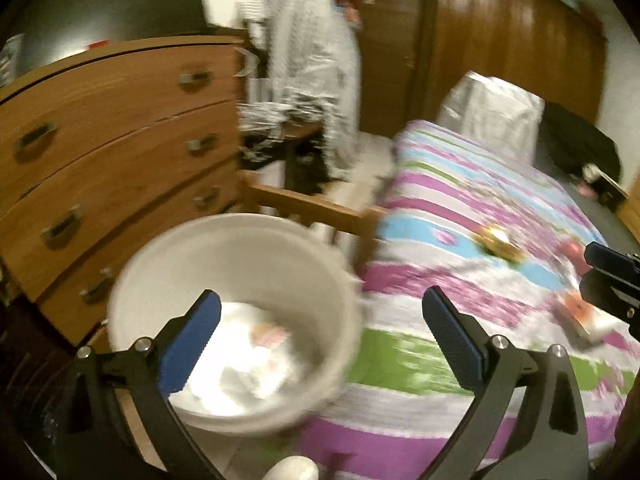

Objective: Collect trash

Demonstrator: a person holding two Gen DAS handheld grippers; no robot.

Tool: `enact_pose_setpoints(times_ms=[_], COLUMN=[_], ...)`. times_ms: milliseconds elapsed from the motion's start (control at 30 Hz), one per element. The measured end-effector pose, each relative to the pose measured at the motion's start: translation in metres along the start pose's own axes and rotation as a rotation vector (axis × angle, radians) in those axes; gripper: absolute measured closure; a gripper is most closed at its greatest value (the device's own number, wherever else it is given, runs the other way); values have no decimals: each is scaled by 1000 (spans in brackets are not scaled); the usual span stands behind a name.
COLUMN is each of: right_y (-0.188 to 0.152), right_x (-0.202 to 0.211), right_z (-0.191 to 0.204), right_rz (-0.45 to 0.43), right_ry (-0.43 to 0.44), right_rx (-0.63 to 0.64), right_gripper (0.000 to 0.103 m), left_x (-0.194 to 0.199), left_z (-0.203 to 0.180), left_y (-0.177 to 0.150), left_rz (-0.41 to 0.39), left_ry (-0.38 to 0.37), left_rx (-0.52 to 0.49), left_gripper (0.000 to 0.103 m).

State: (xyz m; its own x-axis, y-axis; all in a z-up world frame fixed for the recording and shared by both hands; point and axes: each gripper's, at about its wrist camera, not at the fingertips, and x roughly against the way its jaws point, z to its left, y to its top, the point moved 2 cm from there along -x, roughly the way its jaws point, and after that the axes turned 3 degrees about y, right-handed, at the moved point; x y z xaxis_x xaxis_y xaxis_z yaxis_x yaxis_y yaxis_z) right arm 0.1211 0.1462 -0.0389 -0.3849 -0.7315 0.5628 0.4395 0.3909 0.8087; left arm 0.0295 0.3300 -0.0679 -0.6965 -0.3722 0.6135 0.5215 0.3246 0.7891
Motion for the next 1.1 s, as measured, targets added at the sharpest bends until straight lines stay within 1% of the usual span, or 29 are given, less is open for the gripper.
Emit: enact_pose_setpoints(times_ms=[100, 133, 200, 300, 367, 400, 467, 533, 567, 600, 633, 667, 700, 767, 867, 900, 1000, 1100], right_y=[-31, -43, -63, -95, -109, -117, -133, -148, -158, -167, -171, -178, -180, -193, -194, -192, -182, -171], right_x=[35, 46, 61, 79, 83, 85, 85, 87, 91, 97, 101, 108, 109, 124, 144, 147, 133, 104], right_z=[-38, -55, -90, -161, -199, -218, -240, -243, -238, -230, -221, -212, -203, -192, -193, -200, -214, -219], right_rz=[-1, 8, 41, 107, 133, 154, 191, 236, 254, 266, 274, 290, 304, 336, 310, 297, 313, 359], right_ry=[-59, -86, -151, -288, -343, -350, -340, -298, -276, -246, -214, -149, -110, -19, 0, -16, -76, -93], right_rx=[6, 11, 19, 33, 26, 19, 16, 46, 81, 114, 128, 135, 134, 138, 139, 137, 182, 226], right_gripper=[30, 28, 25, 25, 25, 25, 25, 25, 25, 21, 20, 20, 20, 20, 20, 20, 20, 20], left_x=[-4, -5, -6, -7, -8, -8, -7, -6, -5, -4, -4, -5, -5, -8, -6, -6, -10, -14], left_z=[-34, -50, -70, -91, -107, -115, -129, -142, -147, -153, -158, -162, -166, -175, -187, -192, -204, -215], left_y=[-8, -12, -18, -25, -30, -32, -35, -38, -39, -41, -42, -43, -44, -46, -48, -49, -53, -56], left_rz=[28, 44, 58, 77, 91, 97, 108, 117, 118, 118, 120, 122, 127, 137, 140, 144, 162, 183], left_ry=[-68, -98, -123, -156, -175, -186, -207, -226, -230, -232, -234, -237, -240, -248, -260, -264, -275, -282], left_rx=[-42, -61, -91, -110, -125, -134, -148, -165, -173, -182, -188, -192, -197, -207, -224, -232, -246, -255], left_gripper=[6, 6, 6, 6, 6, 6, 6, 6, 6, 6, 6, 6, 6, 6, 6, 6, 6, 6])
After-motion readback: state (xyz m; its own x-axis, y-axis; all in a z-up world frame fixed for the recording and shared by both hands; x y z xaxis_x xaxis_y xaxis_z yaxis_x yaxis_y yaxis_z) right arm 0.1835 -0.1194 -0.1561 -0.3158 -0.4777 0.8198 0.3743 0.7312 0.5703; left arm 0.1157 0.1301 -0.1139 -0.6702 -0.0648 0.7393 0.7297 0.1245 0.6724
